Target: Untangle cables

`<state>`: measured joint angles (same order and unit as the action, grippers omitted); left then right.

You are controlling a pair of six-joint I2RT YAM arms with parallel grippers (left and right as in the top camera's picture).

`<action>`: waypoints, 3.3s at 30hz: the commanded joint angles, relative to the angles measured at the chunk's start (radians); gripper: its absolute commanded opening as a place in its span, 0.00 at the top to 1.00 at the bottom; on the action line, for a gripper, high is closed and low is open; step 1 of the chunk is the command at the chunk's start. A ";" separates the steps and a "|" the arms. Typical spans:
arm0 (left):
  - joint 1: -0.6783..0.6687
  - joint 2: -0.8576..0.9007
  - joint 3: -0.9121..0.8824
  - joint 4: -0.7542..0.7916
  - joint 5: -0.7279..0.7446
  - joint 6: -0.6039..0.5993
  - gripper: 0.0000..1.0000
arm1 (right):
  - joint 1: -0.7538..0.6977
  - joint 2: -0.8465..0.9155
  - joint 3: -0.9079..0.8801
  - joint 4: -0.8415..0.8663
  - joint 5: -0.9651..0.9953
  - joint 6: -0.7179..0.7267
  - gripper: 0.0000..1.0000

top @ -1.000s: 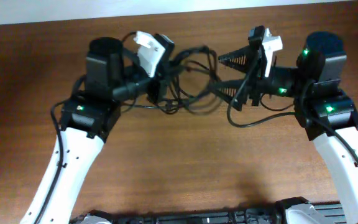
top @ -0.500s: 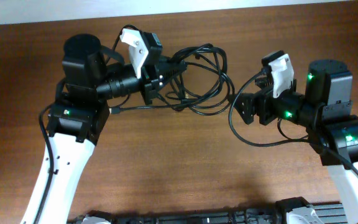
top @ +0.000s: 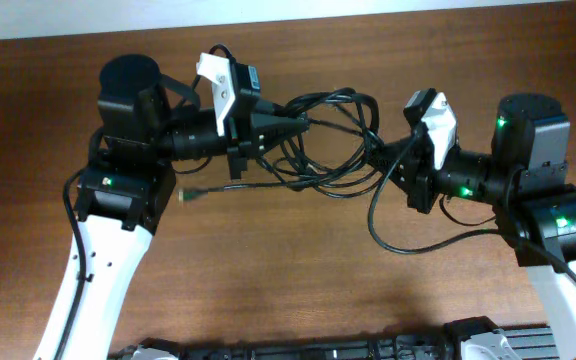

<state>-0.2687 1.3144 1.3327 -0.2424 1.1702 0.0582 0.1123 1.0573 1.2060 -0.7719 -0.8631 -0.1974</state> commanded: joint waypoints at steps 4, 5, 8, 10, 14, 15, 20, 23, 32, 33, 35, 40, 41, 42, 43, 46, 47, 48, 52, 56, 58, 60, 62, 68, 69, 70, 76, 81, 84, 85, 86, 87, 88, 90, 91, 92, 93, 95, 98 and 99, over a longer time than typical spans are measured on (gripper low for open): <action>-0.003 -0.027 0.013 -0.200 -0.510 -0.146 1.00 | 0.004 -0.014 0.004 0.002 0.041 0.155 0.96; -0.003 -0.027 0.013 -0.244 -0.612 -0.170 1.00 | 0.004 -0.020 0.004 0.002 0.078 0.181 0.96; -0.003 -0.027 0.013 -0.302 -0.795 -0.237 1.00 | 0.004 -0.056 0.004 0.003 0.082 0.180 0.96; -0.003 -0.027 0.013 -0.316 -0.848 -0.304 1.00 | 0.004 -0.090 0.004 0.016 0.082 0.180 0.96; -0.003 -0.027 0.013 -0.322 -0.871 -0.395 1.00 | 0.004 -0.177 0.004 0.044 0.118 0.180 0.96; -0.003 -0.027 0.013 -0.325 -0.895 -0.450 1.00 | 0.005 -0.200 0.004 0.051 0.124 0.180 0.96; -0.003 -0.027 0.013 -0.327 -0.907 -0.599 1.00 | 0.004 -0.248 0.004 0.054 0.154 0.181 0.96; -0.003 -0.027 0.013 -0.328 -0.932 -0.770 1.00 | 0.004 -0.249 0.004 0.055 0.161 0.193 0.96; -0.003 -0.027 0.013 -0.304 -0.844 -0.817 1.00 | 0.004 -0.248 0.004 -0.051 0.196 0.206 0.08; -0.003 -0.027 0.013 -0.269 -0.794 -0.755 1.00 | 0.005 -0.248 0.004 -0.073 0.199 0.206 0.08; -0.004 -0.027 0.013 -0.211 -0.701 -0.678 1.00 | 0.005 -0.248 0.004 -0.089 0.198 0.207 0.08; -0.004 -0.027 0.013 -0.098 -0.455 -0.567 1.00 | 0.005 -0.248 0.004 -0.104 0.161 0.207 0.07; -0.004 -0.027 0.013 -0.098 -0.436 -0.564 1.00 | 0.005 -0.248 0.004 -0.105 0.133 0.207 0.07; -0.004 -0.027 0.013 -0.090 -0.419 -0.564 1.00 | 0.005 -0.248 0.004 -0.104 0.102 0.207 0.07; -0.006 -0.027 0.013 -0.076 -0.398 -0.563 1.00 | 0.005 -0.248 0.004 -0.098 0.066 0.219 0.07; -0.053 -0.027 0.013 -0.034 -0.399 -0.489 1.00 | 0.005 -0.248 0.004 -0.073 0.058 0.411 0.01; -0.076 -0.027 0.013 -0.019 -0.399 -0.457 1.00 | 0.005 -0.248 0.004 -0.072 0.058 0.451 0.01; -0.113 -0.027 0.013 0.002 -0.399 -0.393 1.00 | 0.005 -0.248 0.004 -0.073 0.058 0.470 0.01; -0.182 -0.027 0.013 0.007 -0.399 -0.302 1.00 | 0.005 -0.247 0.004 -0.040 0.061 0.472 0.01; -0.227 -0.027 0.013 0.008 -0.394 -0.287 1.00 | 0.005 -0.225 0.004 -0.006 0.113 0.472 0.01; -0.233 -0.027 0.013 0.015 -0.354 -0.287 1.00 | 0.005 -0.202 0.004 -0.005 0.135 0.472 0.01; -0.234 -0.027 0.013 0.025 -0.278 -0.288 1.00 | 0.005 -0.170 0.004 0.000 0.138 0.472 0.17; -0.233 -0.027 0.013 0.022 -0.275 -0.288 1.00 | 0.005 -0.146 0.004 0.013 0.134 0.472 0.48; -0.233 -0.027 0.013 -0.015 -0.393 -0.287 0.64 | 0.004 -0.135 0.004 0.032 0.139 0.455 0.96; -0.232 -0.027 0.013 -0.046 -0.455 -0.288 0.53 | 0.005 -0.135 0.004 0.032 0.138 0.437 0.96; -0.232 -0.027 0.013 -0.081 -0.522 -0.287 0.39 | 0.004 -0.137 0.004 0.032 0.142 0.438 0.96; -0.232 -0.027 0.013 -0.330 -0.955 -0.287 0.13 | 0.004 -0.137 0.004 0.074 0.142 0.438 0.96; -0.233 -0.027 0.013 -0.380 -0.910 -0.287 0.14 | 0.004 -0.136 0.004 0.098 0.138 0.439 0.96; -0.233 -0.027 0.013 -0.380 -0.802 -0.269 0.16 | 0.005 -0.137 0.004 0.109 0.126 0.442 0.96; -0.233 -0.027 0.013 -0.380 -0.749 -0.230 0.15 | 0.005 -0.136 0.004 0.126 0.102 0.442 0.96; -0.233 -0.027 0.013 -0.380 -0.722 -0.220 0.15 | 0.005 -0.136 0.004 0.144 0.085 0.442 0.96; -0.233 -0.027 0.013 -0.380 -0.697 -0.220 0.14 | 0.005 -0.136 0.004 0.172 0.069 0.443 0.96; -0.233 -0.027 0.013 -0.378 -0.671 -0.220 0.12 | 0.005 -0.136 0.004 0.195 0.062 0.447 0.96; -0.233 -0.027 0.013 -0.370 -0.624 -0.220 0.11 | 0.005 -0.136 0.004 0.231 0.061 0.490 0.96; -0.233 -0.027 0.013 -0.349 -0.582 -0.221 0.10 | 0.005 -0.136 0.004 0.246 0.059 0.496 0.96; -0.233 -0.027 0.013 -0.325 -0.555 -0.222 0.06 | 0.005 -0.136 0.004 0.266 0.039 0.496 0.96; -0.233 -0.027 0.013 -0.309 -0.556 -0.234 0.04 | 0.005 -0.136 0.004 0.278 0.019 0.496 0.96; -0.233 -0.020 0.013 -0.272 -0.556 -0.307 0.00 | 0.005 -0.136 0.004 0.341 -0.072 0.500 0.96; -0.235 0.002 0.013 -0.228 -0.555 -0.417 0.00 | 0.005 -0.136 0.004 0.443 -0.088 0.579 0.96; -0.242 0.011 0.013 -0.218 -0.556 -0.439 0.01 | 0.005 -0.136 0.004 0.471 -0.096 0.585 0.96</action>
<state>-0.4992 1.3025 1.3365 -0.4793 0.5957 -0.2867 0.1188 0.9268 1.2011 -0.3508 -0.9104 0.3424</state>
